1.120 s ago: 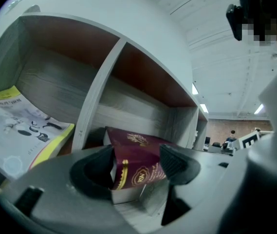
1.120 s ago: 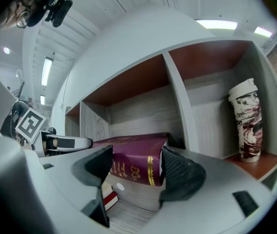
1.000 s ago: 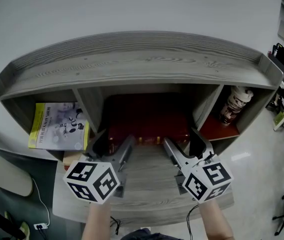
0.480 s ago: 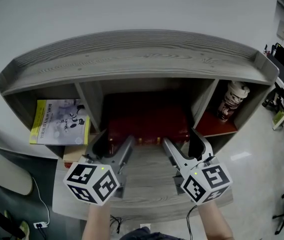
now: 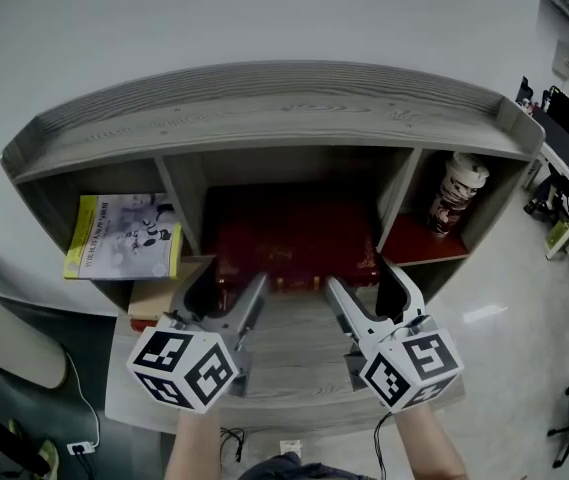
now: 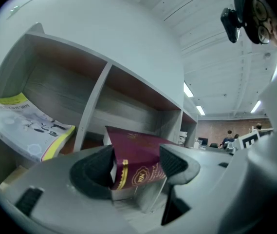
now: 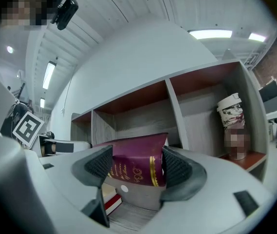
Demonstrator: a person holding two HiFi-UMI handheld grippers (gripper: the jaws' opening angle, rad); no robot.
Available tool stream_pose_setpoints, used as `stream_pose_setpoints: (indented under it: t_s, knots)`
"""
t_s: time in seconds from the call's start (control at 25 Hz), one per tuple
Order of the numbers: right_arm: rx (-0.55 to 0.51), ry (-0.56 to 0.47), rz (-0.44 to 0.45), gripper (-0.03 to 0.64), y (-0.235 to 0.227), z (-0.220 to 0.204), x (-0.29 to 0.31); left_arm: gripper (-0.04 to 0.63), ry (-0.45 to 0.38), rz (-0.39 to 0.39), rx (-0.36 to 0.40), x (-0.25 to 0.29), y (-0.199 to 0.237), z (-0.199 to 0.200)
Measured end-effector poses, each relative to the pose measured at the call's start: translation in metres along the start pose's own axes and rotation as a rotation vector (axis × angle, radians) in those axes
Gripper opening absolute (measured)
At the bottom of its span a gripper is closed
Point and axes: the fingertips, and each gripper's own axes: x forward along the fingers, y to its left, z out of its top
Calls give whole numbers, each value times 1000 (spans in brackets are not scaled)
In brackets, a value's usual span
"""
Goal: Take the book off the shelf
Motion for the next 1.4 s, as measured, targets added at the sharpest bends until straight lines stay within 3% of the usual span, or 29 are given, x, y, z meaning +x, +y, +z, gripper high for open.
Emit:
stream_pose_setpoints:
  t_s: [1.4]
  knots:
    - [21,-32,12,308,12,-2,-99,295,-19,22,24,-67,-73,-24]
